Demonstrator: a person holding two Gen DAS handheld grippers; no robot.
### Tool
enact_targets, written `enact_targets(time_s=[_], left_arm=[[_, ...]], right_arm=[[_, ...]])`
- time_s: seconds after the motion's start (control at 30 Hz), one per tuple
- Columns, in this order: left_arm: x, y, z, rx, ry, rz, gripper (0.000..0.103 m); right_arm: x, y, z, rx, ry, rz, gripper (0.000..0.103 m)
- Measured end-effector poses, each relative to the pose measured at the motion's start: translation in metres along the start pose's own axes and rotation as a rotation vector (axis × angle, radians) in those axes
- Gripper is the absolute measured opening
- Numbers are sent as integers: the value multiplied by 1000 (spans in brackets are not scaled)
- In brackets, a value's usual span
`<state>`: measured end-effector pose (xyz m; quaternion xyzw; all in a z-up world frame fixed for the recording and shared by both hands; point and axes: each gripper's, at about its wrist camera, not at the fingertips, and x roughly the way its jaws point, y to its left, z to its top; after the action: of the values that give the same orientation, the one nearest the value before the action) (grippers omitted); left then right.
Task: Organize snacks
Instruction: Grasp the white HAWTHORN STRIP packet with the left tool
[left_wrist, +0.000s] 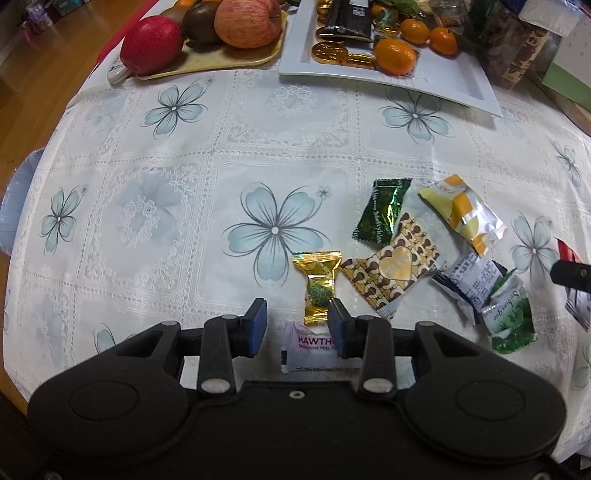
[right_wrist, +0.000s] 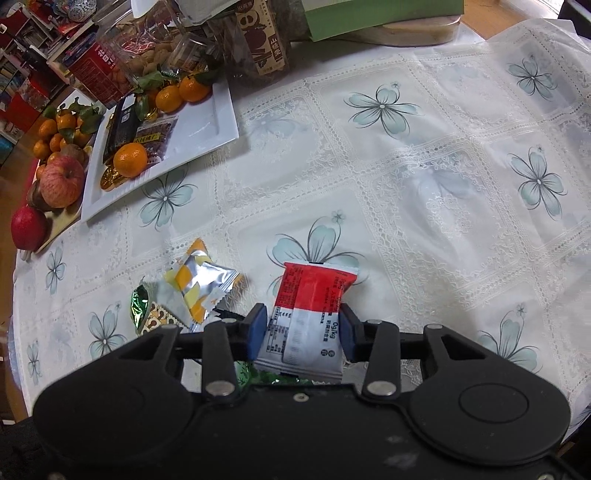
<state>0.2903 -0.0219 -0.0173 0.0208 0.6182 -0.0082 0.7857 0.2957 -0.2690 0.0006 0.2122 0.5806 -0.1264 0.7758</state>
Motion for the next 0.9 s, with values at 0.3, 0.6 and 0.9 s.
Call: enact_targets(time_s=[0.3,0.6,0.9], left_arm=[[7,-3,-1,22,-5,53,47],[12,-5,-8,60,14,77,47],[13,-4,-25,108,71,36,47]], right_arm=[[-19,2,-11,-64,-43,3,43],[-25,-6,-13,-61,-50,9,43],[-24,-6,-15,-72,-49,-7,43]])
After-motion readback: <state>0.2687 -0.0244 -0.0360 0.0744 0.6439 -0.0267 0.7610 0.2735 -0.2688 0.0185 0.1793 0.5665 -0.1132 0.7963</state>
